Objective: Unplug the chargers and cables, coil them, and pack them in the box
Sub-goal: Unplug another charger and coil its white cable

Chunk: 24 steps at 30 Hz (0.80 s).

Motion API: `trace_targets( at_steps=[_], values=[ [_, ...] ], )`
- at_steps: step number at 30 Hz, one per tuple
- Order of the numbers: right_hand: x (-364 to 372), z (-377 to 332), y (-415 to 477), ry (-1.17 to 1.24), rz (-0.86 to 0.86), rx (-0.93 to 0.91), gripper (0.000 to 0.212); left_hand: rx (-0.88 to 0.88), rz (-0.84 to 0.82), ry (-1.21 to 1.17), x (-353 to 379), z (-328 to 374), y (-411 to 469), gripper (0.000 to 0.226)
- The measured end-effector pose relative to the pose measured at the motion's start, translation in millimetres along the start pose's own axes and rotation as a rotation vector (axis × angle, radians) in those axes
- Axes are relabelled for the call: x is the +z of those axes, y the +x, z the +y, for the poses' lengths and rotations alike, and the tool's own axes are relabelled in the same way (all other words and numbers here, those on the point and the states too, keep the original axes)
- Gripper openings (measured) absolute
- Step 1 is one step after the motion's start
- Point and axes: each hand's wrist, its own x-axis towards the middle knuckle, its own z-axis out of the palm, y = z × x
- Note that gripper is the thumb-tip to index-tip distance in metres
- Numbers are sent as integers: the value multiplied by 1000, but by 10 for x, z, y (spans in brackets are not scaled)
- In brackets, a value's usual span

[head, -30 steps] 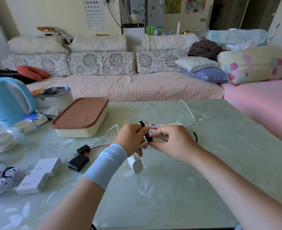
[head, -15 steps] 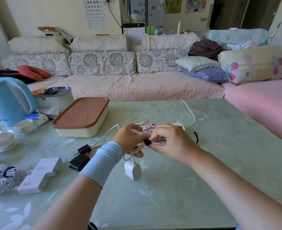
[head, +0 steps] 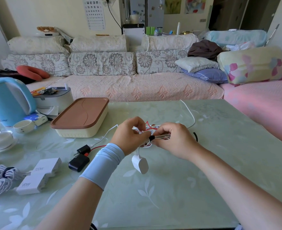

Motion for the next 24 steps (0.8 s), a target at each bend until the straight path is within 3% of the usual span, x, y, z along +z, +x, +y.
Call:
trace_targets(
  at_steps=[6, 10, 14, 16, 20, 24],
  values=[
    [21, -26, -18, -27, -9, 6, 31, -10, 31, 94, 21, 0, 5, 16],
    [24, 3, -18, -4, 31, 33, 24, -46, -114, 12, 5, -22, -1, 10],
    [15, 32, -9, -52, 35, 15, 19, -128, -224, -86, -32, 22, -50, 19],
    [12, 31, -1, -59, 35, -9, 22, -153, -191, -132, -19, 35, -52, 18],
    [11, 37, 22, -62, 65, -11, 28, -80, -12, -9, 41, 13, 6, 14],
    [7, 60, 8, -96, 26, 10, 22, -38, -112, 80, 39, 19, -4, 9]
  ],
)
